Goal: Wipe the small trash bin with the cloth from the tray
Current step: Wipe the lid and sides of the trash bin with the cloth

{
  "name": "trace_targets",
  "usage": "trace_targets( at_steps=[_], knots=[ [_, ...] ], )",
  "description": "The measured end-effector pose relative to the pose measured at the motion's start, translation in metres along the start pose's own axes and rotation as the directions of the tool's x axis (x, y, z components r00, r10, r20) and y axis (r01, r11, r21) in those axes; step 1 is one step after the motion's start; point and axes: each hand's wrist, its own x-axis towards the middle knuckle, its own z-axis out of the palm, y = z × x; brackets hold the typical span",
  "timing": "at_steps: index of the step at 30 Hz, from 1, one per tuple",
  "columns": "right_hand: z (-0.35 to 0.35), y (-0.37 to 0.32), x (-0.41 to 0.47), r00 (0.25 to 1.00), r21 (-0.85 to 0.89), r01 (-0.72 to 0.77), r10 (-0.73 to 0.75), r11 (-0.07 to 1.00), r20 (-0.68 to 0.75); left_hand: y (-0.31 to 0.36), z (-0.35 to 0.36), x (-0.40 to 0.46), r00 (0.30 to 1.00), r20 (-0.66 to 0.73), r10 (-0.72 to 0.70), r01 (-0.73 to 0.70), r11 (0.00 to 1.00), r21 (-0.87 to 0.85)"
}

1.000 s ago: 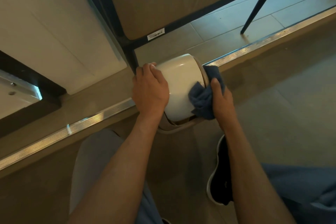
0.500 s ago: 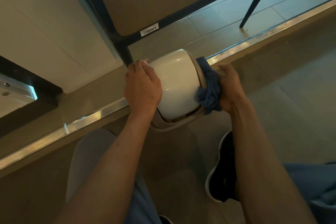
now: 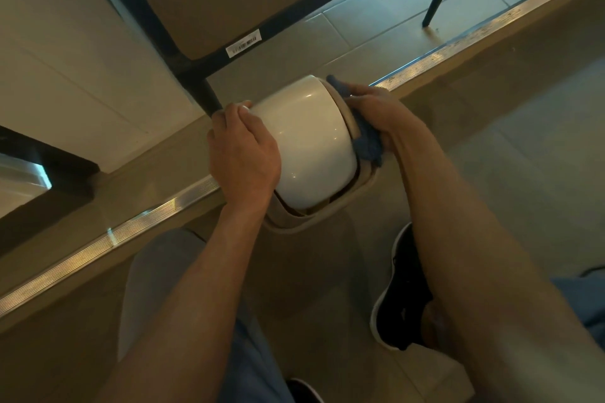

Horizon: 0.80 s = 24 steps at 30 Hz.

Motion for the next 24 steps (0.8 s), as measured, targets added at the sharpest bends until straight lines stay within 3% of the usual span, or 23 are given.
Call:
trace_targets(
  at_steps=[8,12,15,19,21,24],
  knots=[
    [0.0,0.023,-0.018,1.0,0.101,0.005,-0.003,0.995,-0.012,-0.001,-0.001,0.002,1.0,-0.03,0.0,0.0,1.0,0.024],
    [0.011,0.056,-0.059,0.988,0.246,0.036,0.003,0.969,-0.156,0.0,-0.002,0.003,1.0,-0.023,-0.006,0.006,1.0,0.019],
    [0.035,0.078,-0.081,0.914,0.243,0.166,-0.057,0.956,-0.402,0.0,-0.001,0.002,1.0,-0.017,-0.003,0.003,1.0,0.008],
    [0.09,0.099,-0.104,0.704,0.198,0.265,-0.05,0.944,-0.708,-0.001,-0.002,0.003,1.0,-0.014,0.002,-0.002,1.0,0.003],
    [0.116,0.106,-0.116,0.642,0.215,0.27,-0.009,0.939,-0.767,-0.001,-0.002,0.003,1.0,-0.012,0.009,-0.009,1.0,0.007],
    [0.135,0.106,-0.126,0.634,0.332,0.254,0.103,0.908,-0.766,-0.002,-0.001,0.003,1.0,0.0,0.005,-0.005,1.0,0.004]
  ],
)
